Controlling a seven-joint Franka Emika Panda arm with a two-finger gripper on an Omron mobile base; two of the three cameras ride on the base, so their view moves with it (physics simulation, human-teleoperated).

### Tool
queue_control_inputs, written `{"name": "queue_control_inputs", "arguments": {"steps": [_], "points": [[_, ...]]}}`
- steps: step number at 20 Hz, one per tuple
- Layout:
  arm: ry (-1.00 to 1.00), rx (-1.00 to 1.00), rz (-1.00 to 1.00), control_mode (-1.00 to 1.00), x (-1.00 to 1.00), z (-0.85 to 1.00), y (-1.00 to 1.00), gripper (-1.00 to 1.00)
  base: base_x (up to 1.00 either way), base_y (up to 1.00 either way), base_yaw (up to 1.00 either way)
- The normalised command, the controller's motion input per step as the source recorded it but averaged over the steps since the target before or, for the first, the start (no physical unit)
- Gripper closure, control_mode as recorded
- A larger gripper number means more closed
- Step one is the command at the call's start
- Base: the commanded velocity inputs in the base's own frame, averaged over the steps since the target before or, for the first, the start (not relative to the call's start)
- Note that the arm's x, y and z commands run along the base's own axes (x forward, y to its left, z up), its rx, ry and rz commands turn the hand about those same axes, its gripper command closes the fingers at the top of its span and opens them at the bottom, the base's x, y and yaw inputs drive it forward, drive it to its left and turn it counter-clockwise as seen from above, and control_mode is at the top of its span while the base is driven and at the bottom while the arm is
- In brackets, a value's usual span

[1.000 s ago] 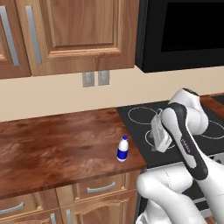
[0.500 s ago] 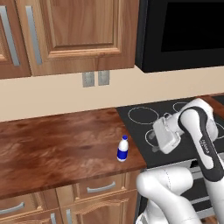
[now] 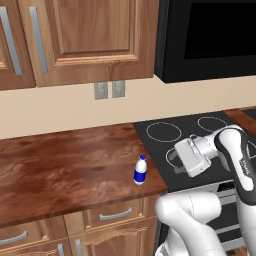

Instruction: Place the drinks on the dining counter in a tight cluster.

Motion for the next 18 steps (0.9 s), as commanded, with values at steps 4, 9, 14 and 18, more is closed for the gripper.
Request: {"name": "queue_control_inputs", "arguments": {"steps": [4, 9, 14, 18], "points": [[-0.01, 0.19, 0.0, -1.0, 0.12, -0.12, 0.02, -1.0, 0.0, 0.0, 0.0], [0.0, 0.11, 0.0, -1.0, 0.17, -0.06, 0.1, -1.0, 0.0, 0.0, 0.0], [0.0, 0.02, 0.0, -1.0, 0.27, -0.01, 0.09, -1.0, 0.0, 0.0, 0.0], [0.0, 0.0, 0.0, -1.0, 0.26, -0.05, 0.08, -1.0, 0.0, 0.0, 0.0]]}}
